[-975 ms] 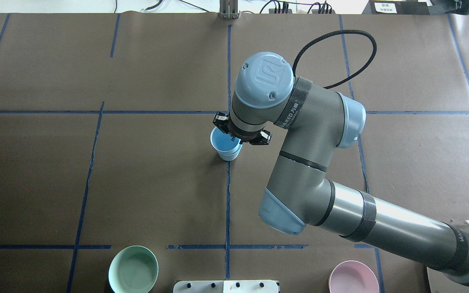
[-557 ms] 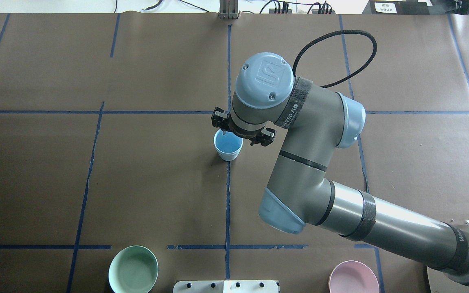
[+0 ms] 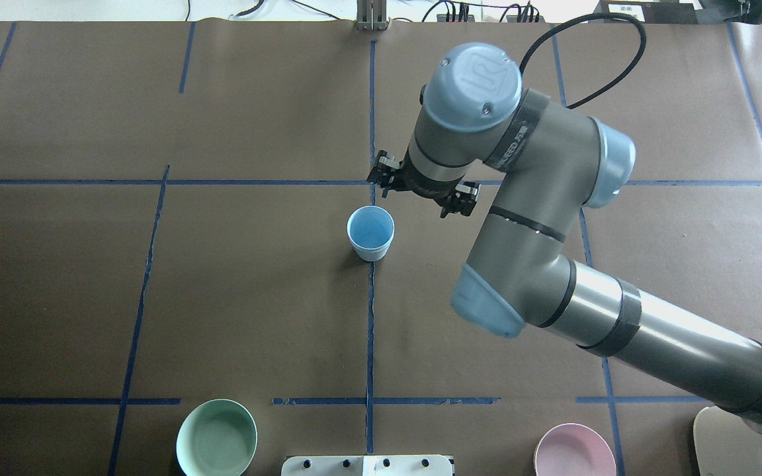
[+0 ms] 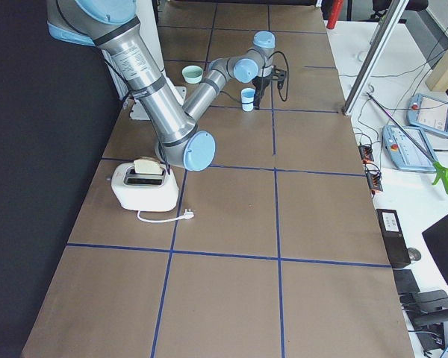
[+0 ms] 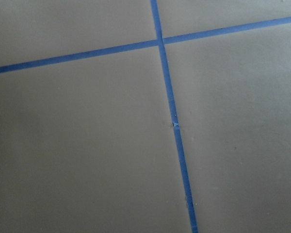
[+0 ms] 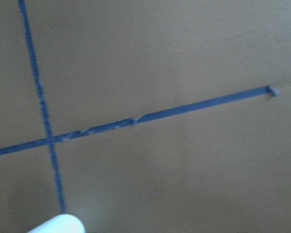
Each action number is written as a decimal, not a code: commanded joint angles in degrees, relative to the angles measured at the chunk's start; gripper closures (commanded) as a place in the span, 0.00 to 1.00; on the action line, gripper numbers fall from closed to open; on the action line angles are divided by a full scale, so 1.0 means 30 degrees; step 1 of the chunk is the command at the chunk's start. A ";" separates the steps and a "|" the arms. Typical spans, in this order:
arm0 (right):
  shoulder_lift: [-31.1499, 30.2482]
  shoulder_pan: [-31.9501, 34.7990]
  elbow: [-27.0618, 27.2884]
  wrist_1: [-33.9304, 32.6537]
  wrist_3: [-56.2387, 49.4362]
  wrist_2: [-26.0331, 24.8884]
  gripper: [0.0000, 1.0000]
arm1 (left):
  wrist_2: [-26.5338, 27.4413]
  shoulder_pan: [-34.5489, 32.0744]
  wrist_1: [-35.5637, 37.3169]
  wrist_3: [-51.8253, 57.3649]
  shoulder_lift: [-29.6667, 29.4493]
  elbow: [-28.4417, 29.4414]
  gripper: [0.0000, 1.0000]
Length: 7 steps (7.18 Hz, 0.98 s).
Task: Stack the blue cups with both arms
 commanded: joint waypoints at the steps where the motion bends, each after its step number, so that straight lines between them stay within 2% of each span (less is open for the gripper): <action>1: -0.4728 0.5078 -0.0046 0.0016 -1.1260 0.3095 0.00 | 0.0395 0.0017 -0.0154 -0.0068 -0.0288 0.0406 0.00; 2: -0.7333 0.7482 -0.0047 0.0074 -1.6825 0.4269 0.00 | 0.0337 0.0017 -0.0127 -0.0040 -0.0261 0.0406 0.00; 4: -1.1733 1.1356 0.0040 0.0162 -2.4318 0.4779 0.00 | 0.0571 0.0017 -0.0126 0.0048 -0.0260 0.0319 0.00; 5: -1.3784 1.2678 0.0505 0.0191 -2.6063 0.4837 0.00 | 0.0513 0.0017 -0.0155 0.0048 -0.0261 0.0231 0.00; 6: -1.5342 1.3156 0.1583 0.0192 -2.6052 0.4808 0.00 | 0.0426 0.0017 -0.0156 0.0106 -0.0232 0.0085 0.00; 7: -1.5735 1.3248 0.1971 0.0192 -2.5819 0.4808 0.00 | 0.0425 0.0017 -0.0156 0.0107 -0.0231 0.0084 0.00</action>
